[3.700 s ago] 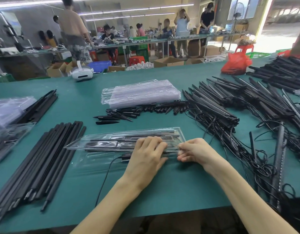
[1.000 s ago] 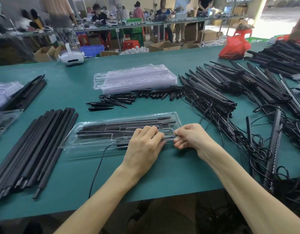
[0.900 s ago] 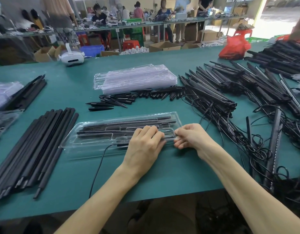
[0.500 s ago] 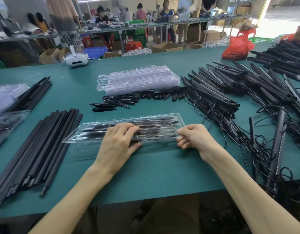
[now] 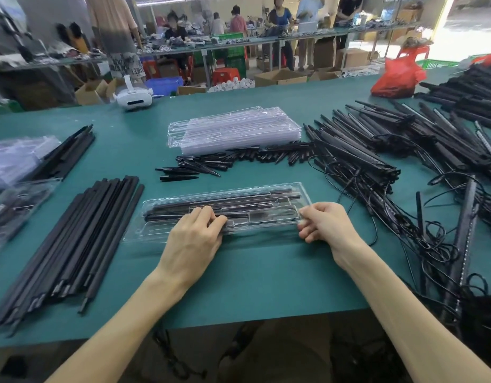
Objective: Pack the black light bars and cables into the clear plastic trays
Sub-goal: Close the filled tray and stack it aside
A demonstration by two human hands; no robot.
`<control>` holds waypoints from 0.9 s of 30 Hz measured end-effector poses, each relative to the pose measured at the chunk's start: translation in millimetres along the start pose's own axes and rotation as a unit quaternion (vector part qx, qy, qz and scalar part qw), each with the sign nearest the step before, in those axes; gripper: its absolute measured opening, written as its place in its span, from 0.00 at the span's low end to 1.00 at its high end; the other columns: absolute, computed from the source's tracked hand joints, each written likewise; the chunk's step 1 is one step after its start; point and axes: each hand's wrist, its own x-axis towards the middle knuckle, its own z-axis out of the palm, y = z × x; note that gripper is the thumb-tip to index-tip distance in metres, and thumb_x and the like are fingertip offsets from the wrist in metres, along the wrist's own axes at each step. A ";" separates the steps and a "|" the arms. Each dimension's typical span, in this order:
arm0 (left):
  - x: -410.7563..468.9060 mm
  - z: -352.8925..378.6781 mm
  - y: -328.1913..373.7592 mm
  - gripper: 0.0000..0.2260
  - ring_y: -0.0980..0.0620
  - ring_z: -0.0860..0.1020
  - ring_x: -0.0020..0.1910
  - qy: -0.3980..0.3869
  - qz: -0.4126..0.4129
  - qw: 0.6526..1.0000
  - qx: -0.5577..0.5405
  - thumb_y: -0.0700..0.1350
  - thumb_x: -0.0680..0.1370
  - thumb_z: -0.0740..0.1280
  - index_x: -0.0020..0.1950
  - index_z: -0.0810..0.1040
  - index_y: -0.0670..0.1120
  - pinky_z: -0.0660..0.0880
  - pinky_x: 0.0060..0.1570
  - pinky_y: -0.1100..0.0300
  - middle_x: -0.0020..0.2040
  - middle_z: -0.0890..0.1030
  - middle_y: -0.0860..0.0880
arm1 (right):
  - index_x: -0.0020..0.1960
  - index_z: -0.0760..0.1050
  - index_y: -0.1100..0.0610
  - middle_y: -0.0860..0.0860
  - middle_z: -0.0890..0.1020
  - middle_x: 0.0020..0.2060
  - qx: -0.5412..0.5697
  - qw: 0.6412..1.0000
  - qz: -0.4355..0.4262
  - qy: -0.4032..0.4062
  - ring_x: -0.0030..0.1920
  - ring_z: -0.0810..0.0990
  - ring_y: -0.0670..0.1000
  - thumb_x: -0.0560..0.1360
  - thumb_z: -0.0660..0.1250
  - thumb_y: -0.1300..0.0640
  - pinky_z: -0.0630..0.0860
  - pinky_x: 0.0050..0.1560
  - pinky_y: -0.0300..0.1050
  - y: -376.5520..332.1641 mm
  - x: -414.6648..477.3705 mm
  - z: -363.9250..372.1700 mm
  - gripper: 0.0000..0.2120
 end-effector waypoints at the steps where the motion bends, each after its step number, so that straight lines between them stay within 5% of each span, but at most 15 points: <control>1: -0.8 0.7 -0.1 0.13 0.45 0.78 0.41 0.002 0.001 1.000 0.000 0.37 0.71 0.76 0.55 0.83 0.40 0.80 0.42 0.50 0.43 0.78 0.46 | 0.44 0.77 0.64 0.52 0.81 0.28 -0.004 1.000 -0.005 0.000 0.26 0.80 0.49 0.79 0.64 0.63 0.75 0.26 0.37 0.7 -0.7 -0.1 0.08; 10: -5.0 4.9 -3.0 0.17 0.46 0.79 0.40 0.031 0.007 0.999 -0.003 0.36 0.69 0.78 0.57 0.83 0.40 0.80 0.40 0.53 0.43 0.80 0.46 | 0.48 0.76 0.64 0.50 0.82 0.29 -0.023 0.998 -0.051 0.008 0.27 0.81 0.50 0.82 0.63 0.57 0.75 0.26 0.39 7.8 -5.9 2.1 0.10; 19: 4.0 -2.5 -7.4 0.14 0.43 0.77 0.44 0.041 -0.017 0.999 0.003 0.35 0.69 0.75 0.53 0.81 0.39 0.78 0.45 0.48 0.46 0.78 0.43 | 0.54 0.76 0.59 0.54 0.83 0.32 0.044 0.993 -0.105 -0.032 0.27 0.80 0.53 0.79 0.63 0.36 0.73 0.23 0.40 3.6 -18.4 3.5 0.25; 27: 15.2 -3.8 -1.6 0.11 0.43 0.75 0.44 -0.013 -0.041 0.998 0.044 0.38 0.72 0.76 0.50 0.78 0.40 0.76 0.47 0.47 0.46 0.78 0.43 | 0.50 0.76 0.61 0.60 0.83 0.33 0.057 0.991 -0.115 -0.024 0.28 0.81 0.57 0.80 0.62 0.39 0.73 0.23 0.41 2.8 -21.2 3.7 0.24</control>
